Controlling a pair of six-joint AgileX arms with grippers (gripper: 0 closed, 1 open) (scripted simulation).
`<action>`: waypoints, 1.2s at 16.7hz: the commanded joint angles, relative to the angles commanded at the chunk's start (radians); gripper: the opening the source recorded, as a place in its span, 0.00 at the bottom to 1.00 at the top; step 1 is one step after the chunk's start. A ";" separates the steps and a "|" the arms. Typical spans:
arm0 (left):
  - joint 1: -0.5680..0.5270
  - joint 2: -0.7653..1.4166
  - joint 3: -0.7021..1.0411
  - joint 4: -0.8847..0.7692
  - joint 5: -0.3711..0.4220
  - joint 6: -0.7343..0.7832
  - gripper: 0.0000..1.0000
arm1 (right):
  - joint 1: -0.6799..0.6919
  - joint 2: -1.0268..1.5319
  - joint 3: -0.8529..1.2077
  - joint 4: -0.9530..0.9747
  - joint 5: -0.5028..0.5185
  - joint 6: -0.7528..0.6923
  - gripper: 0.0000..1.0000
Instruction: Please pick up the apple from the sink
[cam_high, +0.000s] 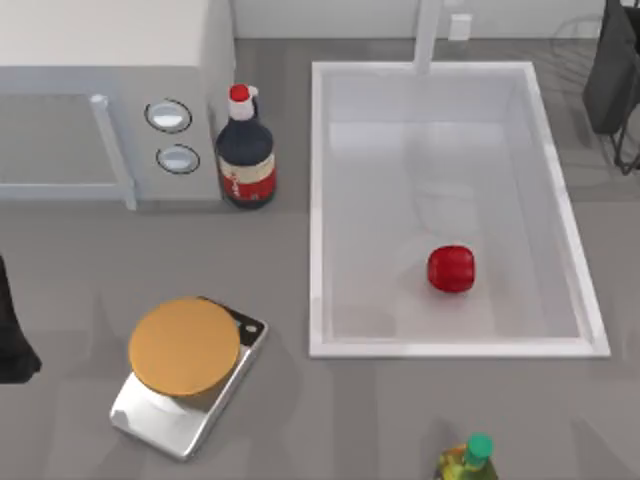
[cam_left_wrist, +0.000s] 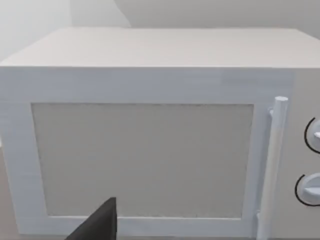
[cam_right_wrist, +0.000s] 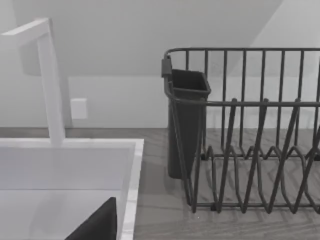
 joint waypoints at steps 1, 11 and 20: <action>0.000 0.000 0.000 0.000 0.000 0.000 1.00 | 0.000 0.000 0.000 0.000 0.000 0.000 1.00; 0.000 0.000 0.000 0.000 0.000 0.000 1.00 | 0.000 0.000 0.000 0.000 0.000 0.000 1.00; 0.000 0.000 0.000 0.000 0.000 0.000 1.00 | 0.077 0.405 0.350 -0.215 0.000 0.072 1.00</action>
